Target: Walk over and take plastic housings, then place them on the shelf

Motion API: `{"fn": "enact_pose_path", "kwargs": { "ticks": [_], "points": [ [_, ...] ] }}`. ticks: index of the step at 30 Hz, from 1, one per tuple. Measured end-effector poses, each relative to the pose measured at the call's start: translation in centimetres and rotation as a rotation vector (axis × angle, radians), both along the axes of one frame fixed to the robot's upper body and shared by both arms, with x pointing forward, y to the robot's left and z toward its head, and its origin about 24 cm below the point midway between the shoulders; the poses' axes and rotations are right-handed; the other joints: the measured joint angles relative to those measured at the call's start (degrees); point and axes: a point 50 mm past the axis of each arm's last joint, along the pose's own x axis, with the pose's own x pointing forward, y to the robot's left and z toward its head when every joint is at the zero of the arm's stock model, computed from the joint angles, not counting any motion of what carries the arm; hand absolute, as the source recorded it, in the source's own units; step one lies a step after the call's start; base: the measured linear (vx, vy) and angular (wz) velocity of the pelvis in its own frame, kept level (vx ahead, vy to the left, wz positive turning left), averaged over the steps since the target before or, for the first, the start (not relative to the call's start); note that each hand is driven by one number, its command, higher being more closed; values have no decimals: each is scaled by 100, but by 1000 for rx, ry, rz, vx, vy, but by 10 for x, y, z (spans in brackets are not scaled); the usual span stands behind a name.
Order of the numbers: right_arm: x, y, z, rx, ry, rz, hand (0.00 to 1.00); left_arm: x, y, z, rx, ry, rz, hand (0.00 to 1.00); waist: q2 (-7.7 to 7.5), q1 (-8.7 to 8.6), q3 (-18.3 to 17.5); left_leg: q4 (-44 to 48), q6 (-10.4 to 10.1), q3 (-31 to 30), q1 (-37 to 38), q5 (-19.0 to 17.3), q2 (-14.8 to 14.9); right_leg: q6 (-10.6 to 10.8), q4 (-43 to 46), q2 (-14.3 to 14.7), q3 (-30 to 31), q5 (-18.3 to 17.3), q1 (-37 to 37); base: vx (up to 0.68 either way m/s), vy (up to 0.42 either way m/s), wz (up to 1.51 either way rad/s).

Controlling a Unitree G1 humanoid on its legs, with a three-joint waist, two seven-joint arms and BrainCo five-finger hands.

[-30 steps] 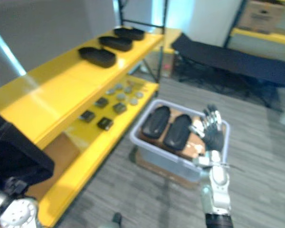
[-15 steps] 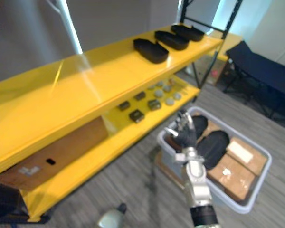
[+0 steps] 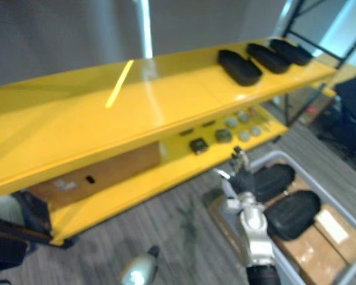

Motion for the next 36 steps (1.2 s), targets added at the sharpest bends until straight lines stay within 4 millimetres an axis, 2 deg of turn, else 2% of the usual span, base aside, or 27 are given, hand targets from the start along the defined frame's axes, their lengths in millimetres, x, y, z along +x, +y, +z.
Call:
{"fn": "enact_pose_path", "kwargs": {
  "ticks": [2,3,4,5,6,8,9,12,19,25,28,29,30,31,32,33,34,35,36],
  "points": [
    [-3,-3,-1,0,3,-15,0,10,-2,3,10,-22,-47,100,18,-71,28,-28,26,-206,-13,32,-32,-51,314,70,516,-45,-160,20,3,52],
    [-4,-6,-1,0,0,-24,0,18,-3,7,24,-37,-85,100,9,-177,81,-107,43,-393,-25,85,-59,-72,374,267,882,-353,-250,-24,-75,62],
    [-6,-7,0,-1,-6,-30,0,22,-4,8,29,-44,-104,100,-3,-231,107,-144,22,-466,-47,132,-88,-108,349,388,1011,-491,-308,-68,-99,60],
    [-10,-9,2,-7,-22,-35,0,30,-6,10,34,-53,-137,100,-34,-317,137,-187,-20,-499,-120,199,-159,-233,298,467,1017,-621,-398,-65,-81,32],
    [-12,-12,4,-16,-37,-42,0,34,-9,11,30,-64,-154,100,-16,-324,214,-198,-69,-498,-132,244,-157,-191,215,532,1106,-640,-365,-61,-57,16],
    [-13,-20,9,-33,-65,-60,0,37,-9,12,31,-74,-158,100,113,-338,377,-202,-87,-453,-211,262,-78,-186,67,610,1100,-731,-366,-84,-78,-11],
    [-14,-25,11,-47,-76,-73,0,38,-9,13,30,-81,-161,100,145,-351,463,-202,-66,-398,-279,279,-72,-117,-53,616,1098,-808,-363,-90,-87,-9],
    [-14,-28,13,-60,-79,-82,0,39,-9,13,29,-83,-164,100,158,-398,621,-193,-74,-142,-304,329,51,-131,-99,638,1103,-872,-336,-62,-70,-1],
    [-7,-24,35,-93,-170,-94,0,43,-9,19,65,-78,-194,100,51,-454,714,-173,-110,-102,-299,359,38,-176,41,596,1250,-912,-400,-23,-13,0],
    [-2,-26,50,-114,-232,-117,0,47,-11,20,67,-96,-212,100,111,-481,888,-169,-129,48,-381,407,-15,-194,-86,505,1274,-1216,-443,-69,-37,-10],
    [-3,-34,53,-117,-240,-151,0,47,-13,21,83,-101,-212,100,110,-490,919,-15,-150,36,-545,398,-94,-31,-395,500,1227,-1390,-337,-31,-50,9],
    [-4,-39,53,-115,-239,-174,0,46,-13,21,92,-98,-217,100,112,-490,949,105,-139,31,-577,324,-154,-6,-516,440,1116,-1424,-210,27,51,30],
    [-8,-44,50,-111,-229,-204,0,46,-15,23,107,-97,-232,100,52,-500,980,526,162,211,-656,92,-183,-73,-549,381,1010,-1461,-91,34,75,32],
    [-10,-48,48,-109,-222,-229,0,45,-16,25,118,-101,-242,100,85,-509,968,914,266,294,-720,-111,-181,-77,-419,380,980,-1461,-38,79,109,29],
    [-15,-52,44,-105,-214,-263,0,41,-18,24,139,-89,-251,100,244,-503,977,1330,106,320,-707,-518,-91,-99,302,410,1038,-1466,-145,95,131,29],
    [-21,-52,36,-84,-197,-283,0,39,-19,26,172,-71,-258,100,217,-505,958,1470,112,294,-679,-669,-126,-311,1156,296,1354,-1332,-515,99,153,28],
    [-22,-51,34,-72,-194,-285,0,39,-20,27,184,-68,-259,100,195,-513,929,1469,119,268,-676,-699,-135,-457,1492,283,1512,-1163,-712,110,183,29],
    [-23,-49,34,-51,-203,-287,0,38,-21,30,200,-64,-262,100,152,-525,908,1356,154,177,-597,-711,-137,-541,1995,279,1770,-669,-1017,108,123,16],
    [-23,-48,34,-47,-212,-286,0,39,-21,30,207,-61,-266,100,148,-529,905,1274,203,124,-527,-701,-123,-598,2199,282,1860,-472,-1137,165,108,20]
  ]
}}
